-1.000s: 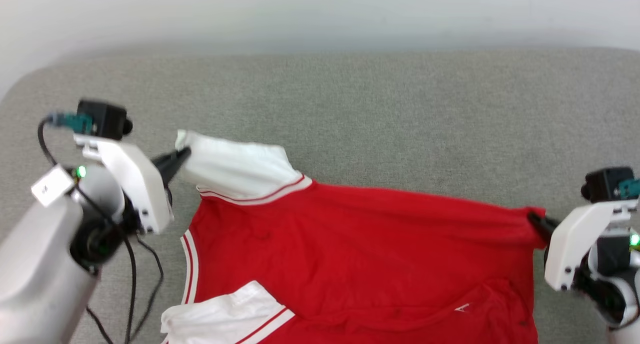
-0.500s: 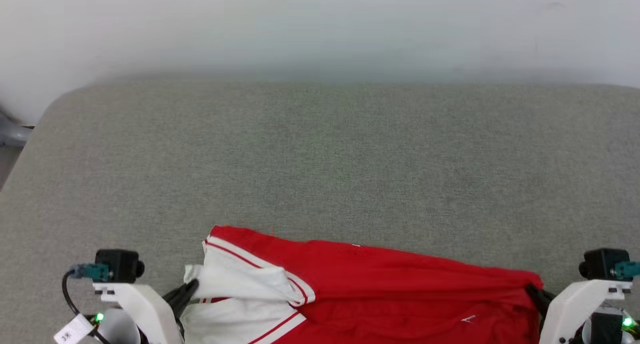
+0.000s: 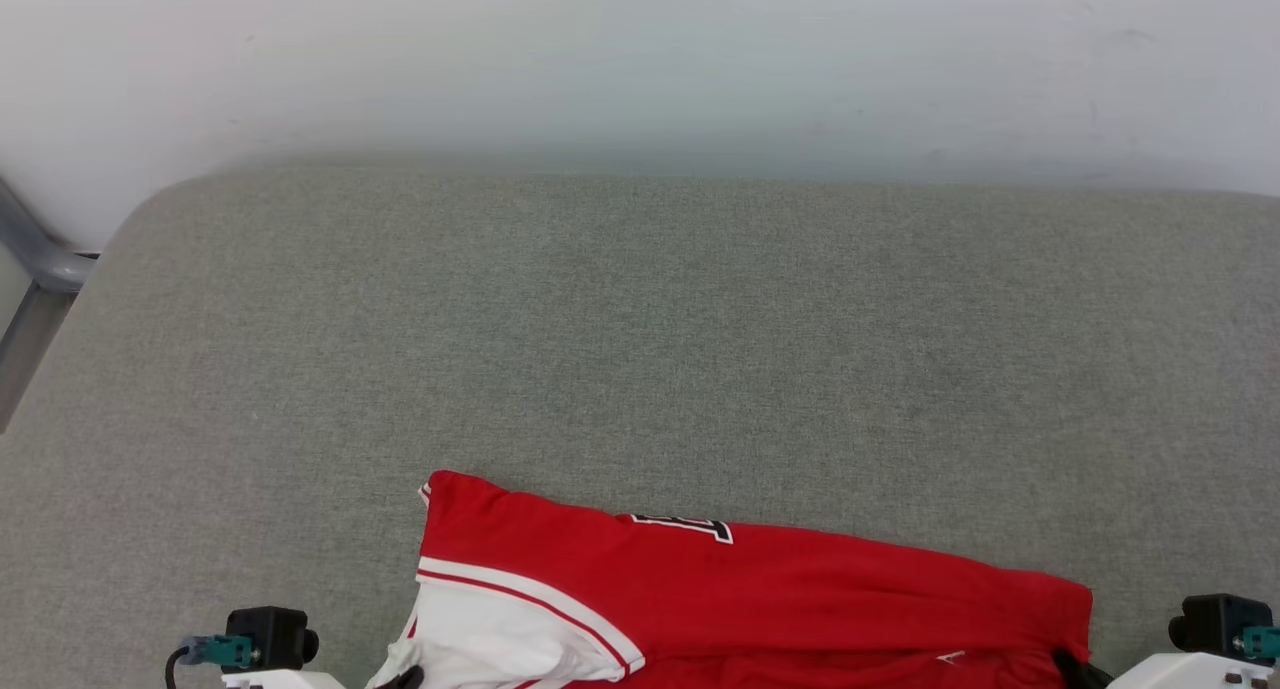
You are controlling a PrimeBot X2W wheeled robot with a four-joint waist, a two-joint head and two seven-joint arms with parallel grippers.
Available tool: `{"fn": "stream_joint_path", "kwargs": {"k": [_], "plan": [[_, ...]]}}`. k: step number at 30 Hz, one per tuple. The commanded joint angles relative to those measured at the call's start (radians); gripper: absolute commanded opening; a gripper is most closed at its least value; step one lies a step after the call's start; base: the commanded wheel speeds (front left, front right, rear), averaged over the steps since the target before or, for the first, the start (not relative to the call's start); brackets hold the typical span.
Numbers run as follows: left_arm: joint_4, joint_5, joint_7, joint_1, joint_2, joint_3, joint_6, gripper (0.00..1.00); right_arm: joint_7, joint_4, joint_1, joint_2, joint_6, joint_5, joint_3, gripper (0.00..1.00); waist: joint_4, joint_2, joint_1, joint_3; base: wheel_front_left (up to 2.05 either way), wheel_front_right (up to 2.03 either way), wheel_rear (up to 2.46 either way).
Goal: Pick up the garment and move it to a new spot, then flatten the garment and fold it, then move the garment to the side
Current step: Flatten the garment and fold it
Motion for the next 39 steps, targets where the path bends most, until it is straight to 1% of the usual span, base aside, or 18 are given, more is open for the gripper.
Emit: {"fn": "stream_joint_path", "kwargs": {"k": [1, 2, 3, 4, 5, 9, 13, 17, 21, 24, 26, 28, 29, 30, 31, 34, 39], "plan": [[0.031, 0.007, -0.024, -0.024, -0.016, 0.001, -0.013, 0.00, -0.001, 0.023, 0.031, 0.016, -0.002, 0.000, 0.013, 0.12, 0.000, 0.0000, 0.0001, 0.001, 0.00, 0.00, 0.00], [0.049, 0.008, -0.033, -0.033, -0.029, -0.002, -0.020, 0.00, -0.009, 0.028, 0.031, 0.023, -0.001, 0.005, 0.013, 0.41, 0.000, 0.0000, 0.0001, 0.001, 0.00, 0.00, 0.00], [0.067, 0.012, -0.039, -0.039, -0.039, -0.007, -0.028, 0.06, -0.014, 0.033, 0.031, 0.027, -0.001, 0.006, 0.014, 1.00, -0.002, 0.0000, 0.0001, 0.001, 0.00, 0.00, 0.00], [0.082, 0.017, -0.057, -0.049, -0.049, -0.004, -0.031, 0.47, -0.020, 0.033, 0.030, 0.031, -0.001, 0.005, 0.018, 1.00, -0.004, 0.0000, 0.0001, 0.000, 0.00, 0.00, 0.00], [0.095, 0.017, -0.069, -0.057, -0.061, -0.002, -0.036, 1.00, -0.035, 0.026, 0.026, 0.037, -0.001, 0.010, 0.015, 1.00, -0.006, 0.0000, 0.0001, -0.001, 0.00, 0.00, 0.00], [0.117, 0.049, -0.138, -0.087, -0.085, 0.002, -0.052, 1.00, -0.083, -0.014, 0.019, 0.035, -0.002, 0.014, 0.007, 1.00, -0.013, 0.0000, 0.0001, -0.010, 0.00, 0.00, 0.00], [0.100, 0.105, -0.234, -0.103, -0.088, 0.011, -0.042, 1.00, -0.072, -0.080, 0.027, 0.024, -0.001, 0.021, -0.003, 1.00, -0.021, 0.0000, 0.0001, -0.023, 0.00, 0.00, 0.00], [0.071, 0.179, -0.340, -0.117, -0.083, 0.025, -0.005, 1.00, 0.007, -0.141, 0.046, 0.000, -0.001, 0.024, -0.042, 1.00, -0.021, 0.0000, 0.0001, -0.031, 0.00, 0.00, 0.00], [0.038, 0.243, -0.417, -0.118, -0.102, 0.047, 0.039, 1.00, 0.116, -0.179, 0.069, -0.020, -0.001, 0.034, -0.112, 1.00, -0.013, 0.0000, 0.0001, -0.036, 0.00, 0.00, 0.00], [0.005, 0.305, -0.439, -0.113, -0.123, 0.075, 0.077, 1.00, 0.172, -0.212, 0.077, -0.028, -0.001, 0.032, -0.143, 1.00, -0.002, 0.0000, 0.0001, -0.030, 0.00, 0.00, 0.00], [-0.029, 0.352, -0.445, -0.104, -0.134, 0.100, 0.103, 1.00, 0.203, -0.237, 0.079, -0.025, -0.001, 0.034, -0.142, 1.00, 0.006, 0.0000, 0.0001, -0.024, 0.00, 0.00, 0.00], [-0.084, 0.403, -0.445, -0.098, -0.166, 0.149, 0.124, 1.00, 0.231, -0.260, 0.082, -0.017, -0.001, 0.035, -0.131, 1.00, 0.018, 0.0000, 0.0001, -0.017, 0.00, 0.00, 0.00], [-0.111, 0.431, -0.445, -0.088, -0.179, 0.163, 0.127, 1.00, 0.245, -0.270, 0.082, -0.011, -0.001, 0.038, -0.127, 1.00, 0.023, 0.0000, 0.0001, -0.013, 0.00, 0.00, 0.00], [-0.130, 0.456, -0.445, -0.078, -0.189, 0.181, 0.130, 1.00, 0.255, -0.277, 0.076, -0.007, -0.001, 0.040, -0.122, 1.00, 0.027, 0.0000, 0.0001, -0.008, 0.00, 0.00, 0.00], [-0.130, 0.456, -0.445, -0.078, -0.189, 0.181, 0.130, 1.00, 0.255, -0.277, 0.076, -0.007, -0.001, 0.040, -0.122, 1.00, 0.027, 0.0000, 0.0001, -0.008, 0.00, 0.00, 0.00], [-0.174, 0.521, -0.444, -0.059, -0.219, 0.216, 0.118, 1.00, 0.279, -0.282, 0.058, 0.000, -0.001, 0.027, -0.102, 1.00, 0.040, 0.0000, 0.0001, 0.007, 0.00, 0.00, 0.00], [-0.208, 0.601, -0.444, -0.039, -0.255, 0.253, 0.101, 1.00, 0.287, -0.239, 0.030, -0.002, -0.001, 0.004, -0.094, 1.00, 0.062, 0.0000, 0.0001, 0.029, 0.00, 0.00, 0.00]]}}
